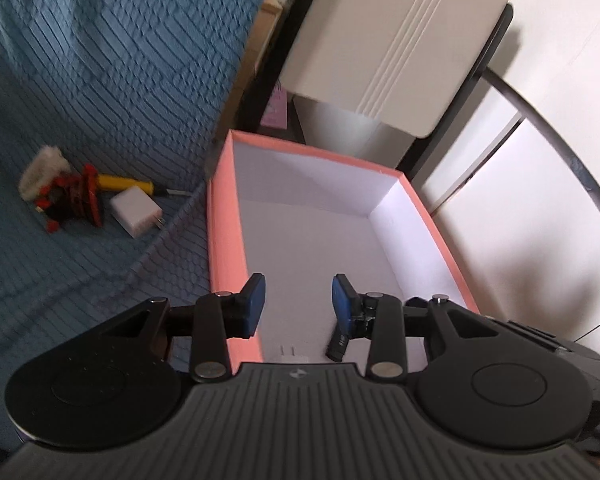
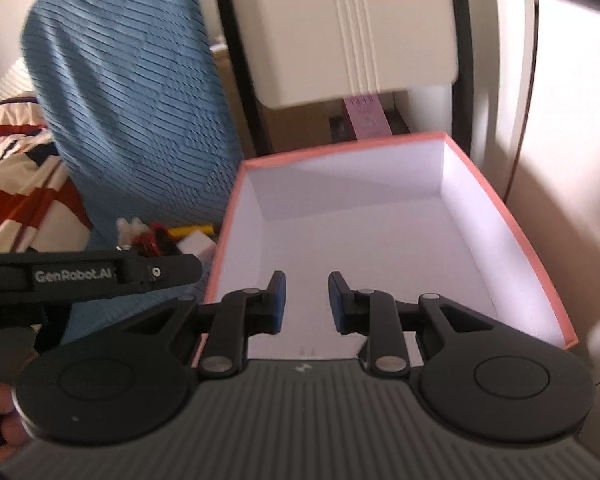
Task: Organize rigid objects
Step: 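Withdraw both open tools from the pink box toward the chair seat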
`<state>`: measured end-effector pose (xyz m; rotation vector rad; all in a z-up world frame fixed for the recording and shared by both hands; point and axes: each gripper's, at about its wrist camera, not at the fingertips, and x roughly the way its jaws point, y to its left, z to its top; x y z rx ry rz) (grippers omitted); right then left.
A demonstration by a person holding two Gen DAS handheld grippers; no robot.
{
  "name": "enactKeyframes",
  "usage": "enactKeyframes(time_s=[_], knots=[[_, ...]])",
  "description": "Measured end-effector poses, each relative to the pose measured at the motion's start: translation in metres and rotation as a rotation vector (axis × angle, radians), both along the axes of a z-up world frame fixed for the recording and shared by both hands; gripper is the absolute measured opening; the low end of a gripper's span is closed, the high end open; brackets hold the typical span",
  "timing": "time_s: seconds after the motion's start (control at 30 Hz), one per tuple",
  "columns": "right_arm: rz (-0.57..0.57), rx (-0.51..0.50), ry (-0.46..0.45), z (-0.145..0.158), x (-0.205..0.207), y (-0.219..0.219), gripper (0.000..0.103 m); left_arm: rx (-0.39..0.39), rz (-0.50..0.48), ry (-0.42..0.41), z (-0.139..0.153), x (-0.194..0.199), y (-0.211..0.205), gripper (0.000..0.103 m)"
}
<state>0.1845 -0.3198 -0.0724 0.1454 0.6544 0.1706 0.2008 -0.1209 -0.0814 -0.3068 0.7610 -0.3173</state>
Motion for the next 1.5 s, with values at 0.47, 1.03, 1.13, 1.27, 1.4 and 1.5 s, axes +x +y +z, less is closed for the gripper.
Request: enactKeyframes(time_s=[0.47,1.03,1.13,1.27,1.4,1.5], knots=[[0.078,-0.004,-0.118,0.041,-0.049,0.047,0.028,0.015,0.104,-0.131,0.046,-0.066,0.080,0.043],[0.176,-0.045,-0.155,0.050,-0.090,0.108,0.028,0.013,0.191,-0.182,0.057,-0.132,0.151,0.043],[0.182,-0.045,-0.134,0.045,-0.096,0.110,0.028,0.024,0.206,-0.171,0.049,-0.143,0.155,0.043],[0.177,-0.050,-0.112,0.039,-0.104,0.110,0.028,0.041,0.222,-0.148,0.037,-0.158,0.159,0.043],[0.174,-0.051,-0.082,0.029,-0.114,0.107,0.028,0.031,0.244,-0.116,0.023,-0.170,0.167,0.043],[0.172,-0.060,-0.056,0.020,-0.120,0.105,0.028,0.023,0.258,-0.110,0.019,-0.175,0.171,0.043]])
